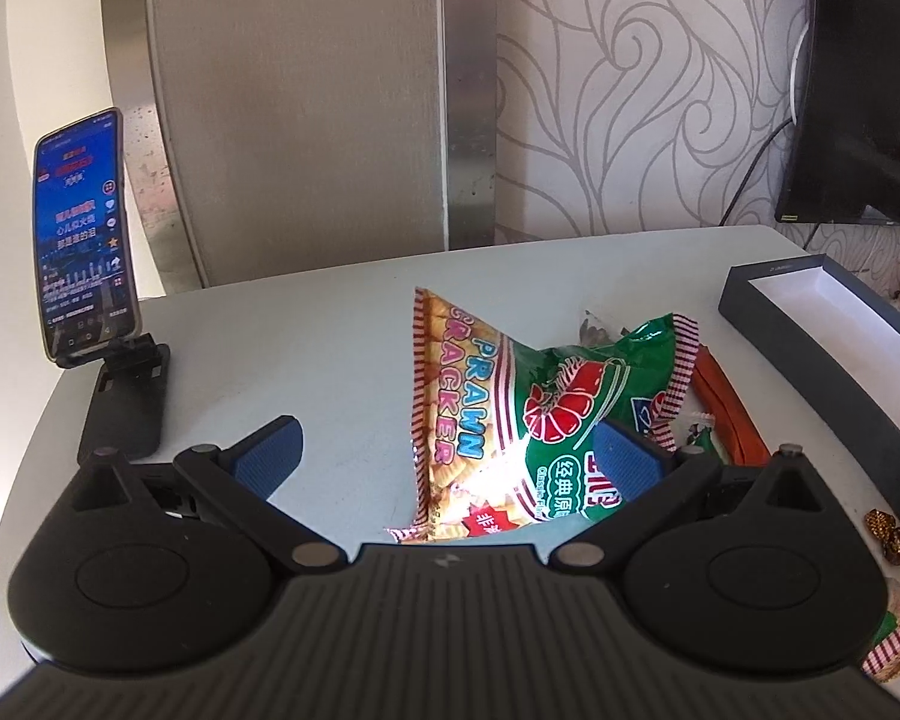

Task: Organize snacks
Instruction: 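Close left gripper on the prawn cracker bag while right gripper grasps the green chip bag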

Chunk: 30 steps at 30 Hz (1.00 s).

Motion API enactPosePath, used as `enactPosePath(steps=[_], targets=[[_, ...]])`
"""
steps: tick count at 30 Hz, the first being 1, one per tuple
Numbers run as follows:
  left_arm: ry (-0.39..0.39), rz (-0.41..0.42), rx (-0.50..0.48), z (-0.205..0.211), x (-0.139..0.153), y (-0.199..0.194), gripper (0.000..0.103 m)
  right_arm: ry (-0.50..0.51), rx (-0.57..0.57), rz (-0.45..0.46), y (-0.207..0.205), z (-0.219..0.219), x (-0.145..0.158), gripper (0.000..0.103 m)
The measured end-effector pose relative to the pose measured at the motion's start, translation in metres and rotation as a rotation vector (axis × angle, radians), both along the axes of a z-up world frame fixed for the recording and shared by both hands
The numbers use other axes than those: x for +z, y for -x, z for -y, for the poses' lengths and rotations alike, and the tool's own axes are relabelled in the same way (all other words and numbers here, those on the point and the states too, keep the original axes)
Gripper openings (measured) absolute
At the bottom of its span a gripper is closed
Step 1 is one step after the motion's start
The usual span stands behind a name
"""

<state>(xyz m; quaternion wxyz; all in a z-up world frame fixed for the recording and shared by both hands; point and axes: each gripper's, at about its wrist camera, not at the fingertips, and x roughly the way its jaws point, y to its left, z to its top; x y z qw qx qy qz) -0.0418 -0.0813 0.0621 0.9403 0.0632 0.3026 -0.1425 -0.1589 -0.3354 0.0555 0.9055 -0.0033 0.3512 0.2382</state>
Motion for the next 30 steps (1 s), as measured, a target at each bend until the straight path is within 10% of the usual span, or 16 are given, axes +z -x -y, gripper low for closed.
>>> enactPosePath(steps=[18,30], targets=[[0.103,-0.097,-0.156,0.011,-0.022,-0.022,0.097,0.144,0.065,-0.004,-0.032,-0.034,-0.021,0.086],[0.119,-0.068,-0.171,0.014,-0.018,-0.013,0.073,0.152,0.109,-0.003,-0.028,-0.037,-0.016,0.057]])
